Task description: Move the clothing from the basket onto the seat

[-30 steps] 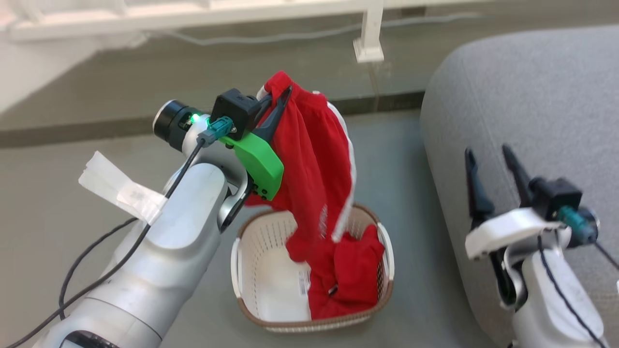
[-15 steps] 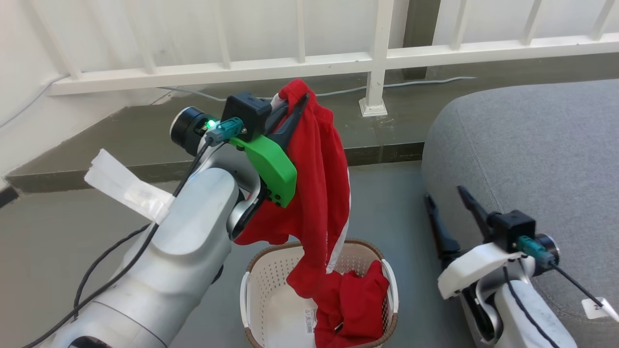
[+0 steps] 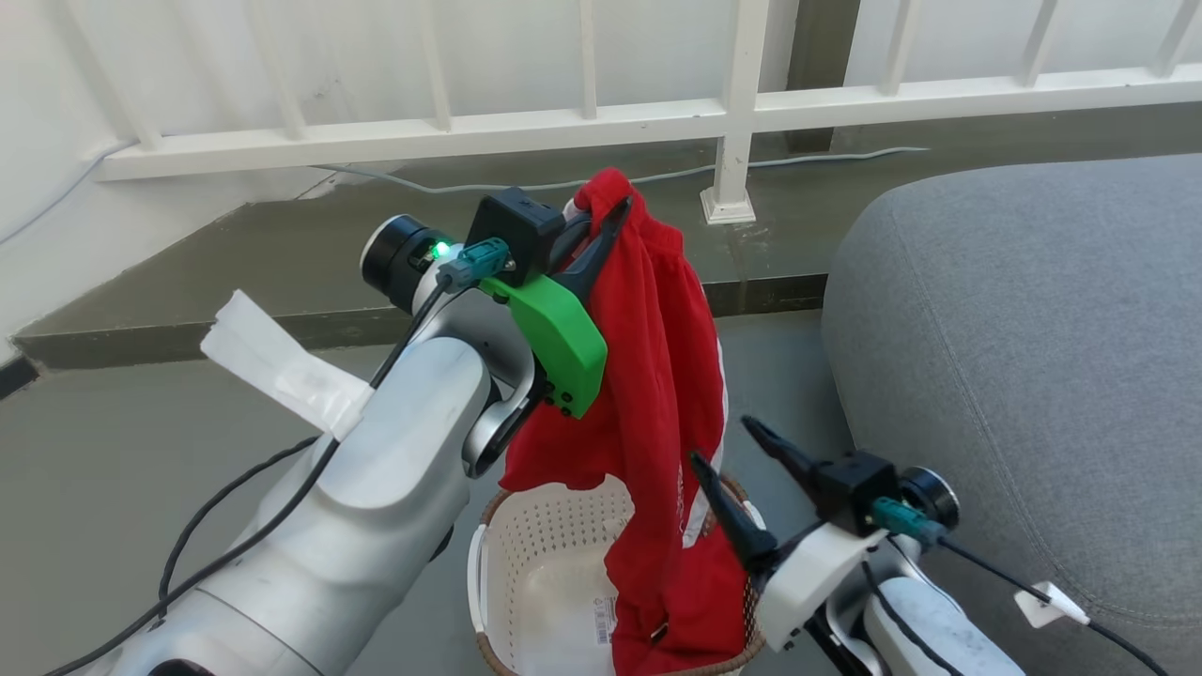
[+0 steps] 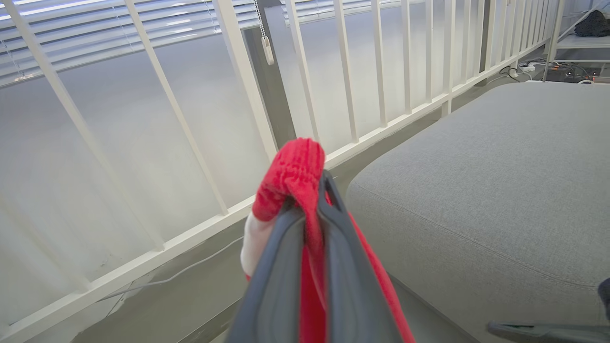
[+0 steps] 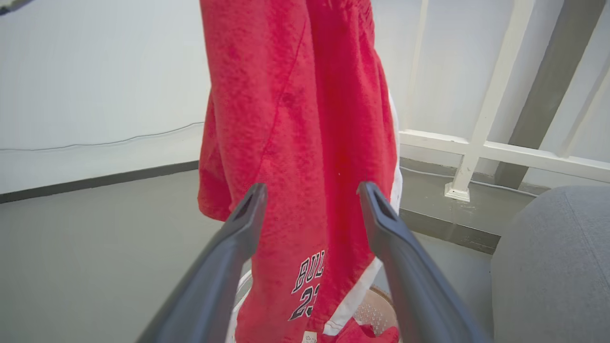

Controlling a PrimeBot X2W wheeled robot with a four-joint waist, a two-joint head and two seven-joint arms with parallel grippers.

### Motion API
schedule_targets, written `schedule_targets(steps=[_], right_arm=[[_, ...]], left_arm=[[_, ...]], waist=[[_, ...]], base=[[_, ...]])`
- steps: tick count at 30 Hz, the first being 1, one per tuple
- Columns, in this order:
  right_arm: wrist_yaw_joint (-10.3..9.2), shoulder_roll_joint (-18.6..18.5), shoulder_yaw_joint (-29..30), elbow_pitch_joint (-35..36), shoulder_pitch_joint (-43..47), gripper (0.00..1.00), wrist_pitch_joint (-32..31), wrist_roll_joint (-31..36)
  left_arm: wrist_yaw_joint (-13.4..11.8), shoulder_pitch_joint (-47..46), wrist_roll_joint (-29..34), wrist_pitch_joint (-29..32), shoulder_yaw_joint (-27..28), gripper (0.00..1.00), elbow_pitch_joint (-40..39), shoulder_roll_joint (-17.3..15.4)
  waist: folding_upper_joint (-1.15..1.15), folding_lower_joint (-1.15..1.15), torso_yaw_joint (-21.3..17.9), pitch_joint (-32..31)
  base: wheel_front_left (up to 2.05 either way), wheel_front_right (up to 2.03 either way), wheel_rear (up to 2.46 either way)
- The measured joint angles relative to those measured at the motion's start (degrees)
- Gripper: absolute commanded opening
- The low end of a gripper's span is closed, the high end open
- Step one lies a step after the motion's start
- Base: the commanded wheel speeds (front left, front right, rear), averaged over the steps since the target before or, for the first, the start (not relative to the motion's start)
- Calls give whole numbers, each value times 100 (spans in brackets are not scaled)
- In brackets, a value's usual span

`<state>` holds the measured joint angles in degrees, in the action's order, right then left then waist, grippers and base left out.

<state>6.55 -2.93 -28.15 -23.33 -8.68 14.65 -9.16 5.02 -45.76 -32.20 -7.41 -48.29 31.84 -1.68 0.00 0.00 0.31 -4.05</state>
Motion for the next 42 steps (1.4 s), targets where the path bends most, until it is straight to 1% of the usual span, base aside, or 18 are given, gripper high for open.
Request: schedule_targets(steps=[8,13,18,21,26,27,28,29,30,33,35,37,39,42], right_arm=[[16,-40,-570,-338,-498,100,0,49],[51,-52,-823,-511,-730,100,0,-20],[45,-52,-1013,-809,-976,100,0,-21],[-34,-52,-1085,-1027,-1085,100,0,-23],[-247,-58,-1177,-1195,-1216,100,0,-142],[-277,-57,-1188,-1196,-1260,94,0,-170],[-311,-57,-1212,-1202,-1305,49,0,-203],[-315,-58,-1236,-1202,-1352,16,0,-212],[-323,-57,-1259,-1202,-1385,0,0,-238],[-421,-57,-1279,-1202,-1463,0,0,-346],[-424,-56,-1276,-1213,-1466,0,0,-412],[-475,-57,-1272,-1233,-1472,0,0,-453],[-497,-56,-1261,-1234,-1498,0,0,-506],[-526,-55,-1199,-1236,-1545,0,0,-521]], left_arm=[[-74,-9,-193,89,-194,0,-282,0],[-109,-14,-291,146,-356,0,-434,0],[-209,-18,-293,213,-387,0,-456,0],[-256,-21,-331,259,-415,0,-475,-3],[-302,-30,-364,289,-517,0,-546,-3],[-304,-30,-390,293,-533,0,-565,-3],[-310,-31,-420,308,-543,0,-584,-3],[-325,-31,-477,310,-549,0,-599,-3],[-335,-31,-508,310,-550,0,-609,-3],[-363,-32,-514,310,-552,0,-613,-3],[-405,-32,-530,310,-550,0,-612,-3],[-420,-32,-534,310,-545,0,-602,-3],[-510,-32,-534,309,-522,0,-571,-3],[-513,-32,-534,307,-497,0,-524,-3]], waist=[[0,0,21,47],[0,0,92,68],[0,0,153,99],[0,0,170,111],[0,0,197,132],[0,0,202,137],[0,0,207,142],[0,0,211,147],[0,0,214,152],[0,0,217,167],[0,0,210,177],[0,0,196,185],[0,0,163,192],[0,0,122,200]], base=[[0,0,0],[0,0,0],[0,0,0],[0,0,0],[0,0,0],[0,0,0],[0,0,0],[0,0,0],[0,0,0],[0,0,0],[0,0,0],[0,0,0],[0,0,0],[0,0,0]])
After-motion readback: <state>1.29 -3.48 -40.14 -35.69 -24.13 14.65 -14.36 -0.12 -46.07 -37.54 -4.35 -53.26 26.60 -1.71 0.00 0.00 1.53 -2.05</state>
